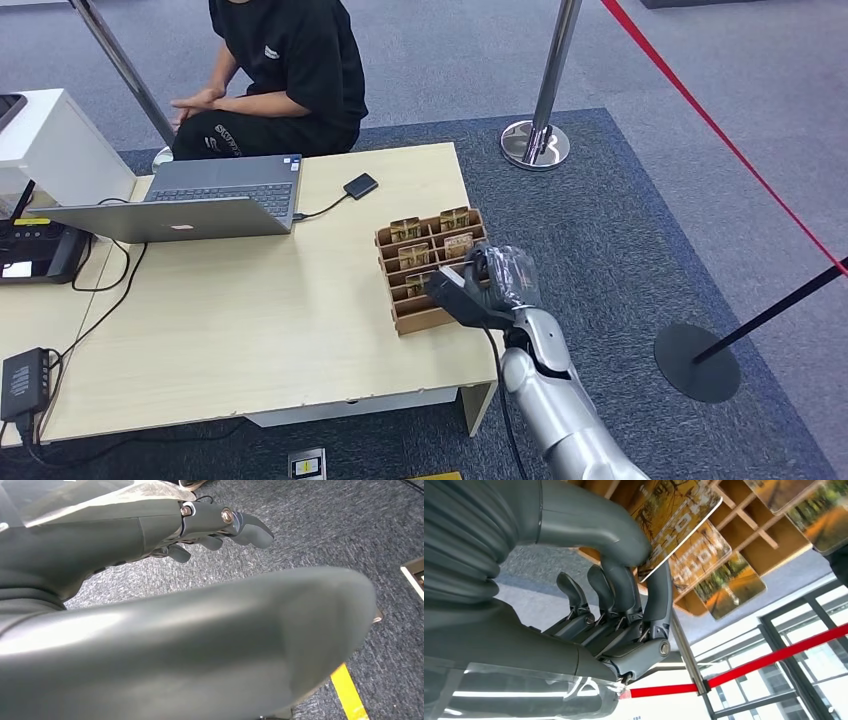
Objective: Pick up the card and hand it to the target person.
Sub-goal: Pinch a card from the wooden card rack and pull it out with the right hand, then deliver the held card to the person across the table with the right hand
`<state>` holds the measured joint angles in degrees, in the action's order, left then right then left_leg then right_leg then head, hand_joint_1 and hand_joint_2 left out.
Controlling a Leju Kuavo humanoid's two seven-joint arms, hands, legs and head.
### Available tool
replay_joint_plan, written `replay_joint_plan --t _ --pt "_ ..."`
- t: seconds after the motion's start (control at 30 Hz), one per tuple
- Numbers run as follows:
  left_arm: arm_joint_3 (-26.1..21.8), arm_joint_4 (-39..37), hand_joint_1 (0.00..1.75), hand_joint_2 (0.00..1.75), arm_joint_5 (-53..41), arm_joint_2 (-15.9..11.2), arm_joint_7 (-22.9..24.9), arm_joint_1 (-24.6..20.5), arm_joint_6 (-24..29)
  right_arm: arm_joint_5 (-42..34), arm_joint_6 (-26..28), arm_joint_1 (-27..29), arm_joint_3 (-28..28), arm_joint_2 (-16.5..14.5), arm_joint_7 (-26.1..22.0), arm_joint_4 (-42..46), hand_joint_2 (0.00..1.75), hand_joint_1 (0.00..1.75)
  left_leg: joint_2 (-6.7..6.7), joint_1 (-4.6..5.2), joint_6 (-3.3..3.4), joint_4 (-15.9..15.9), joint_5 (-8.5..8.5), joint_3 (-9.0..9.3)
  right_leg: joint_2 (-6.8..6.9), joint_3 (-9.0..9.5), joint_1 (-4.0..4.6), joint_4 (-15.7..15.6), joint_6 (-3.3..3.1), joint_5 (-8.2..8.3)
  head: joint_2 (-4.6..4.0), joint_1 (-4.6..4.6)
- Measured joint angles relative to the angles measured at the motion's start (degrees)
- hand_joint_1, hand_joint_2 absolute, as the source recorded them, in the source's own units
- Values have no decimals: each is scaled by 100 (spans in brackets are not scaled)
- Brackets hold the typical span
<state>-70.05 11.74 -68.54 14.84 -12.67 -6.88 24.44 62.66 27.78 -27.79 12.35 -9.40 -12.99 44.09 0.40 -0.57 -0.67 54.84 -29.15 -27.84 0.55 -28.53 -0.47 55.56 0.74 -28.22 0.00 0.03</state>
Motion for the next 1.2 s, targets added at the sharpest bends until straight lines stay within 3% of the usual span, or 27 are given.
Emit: replay_joint_plan --t 0.33,0.8,1.2 --pt "0 0 0 0 -37 0 33 0 0 -613 -229 -94 14 64 -307 212 175 140 0 0 0 0 0 0 0 0 0 0 0 0 0 -1" --pt "48 0 0 0 -138 0 52 0 -4 -940 -405 -192 166 105 -367 675 175 144 0 0 0 0 0 -1 0 1 0 0 0 0 0 0" --pt "148 -2 0 0 -280 0 101 -16 -35 -957 -317 -1200 432 -290 -273 74 175 143 2 -1 -4 0 3 -2 0 -4 0 6 -2 1 0 0"
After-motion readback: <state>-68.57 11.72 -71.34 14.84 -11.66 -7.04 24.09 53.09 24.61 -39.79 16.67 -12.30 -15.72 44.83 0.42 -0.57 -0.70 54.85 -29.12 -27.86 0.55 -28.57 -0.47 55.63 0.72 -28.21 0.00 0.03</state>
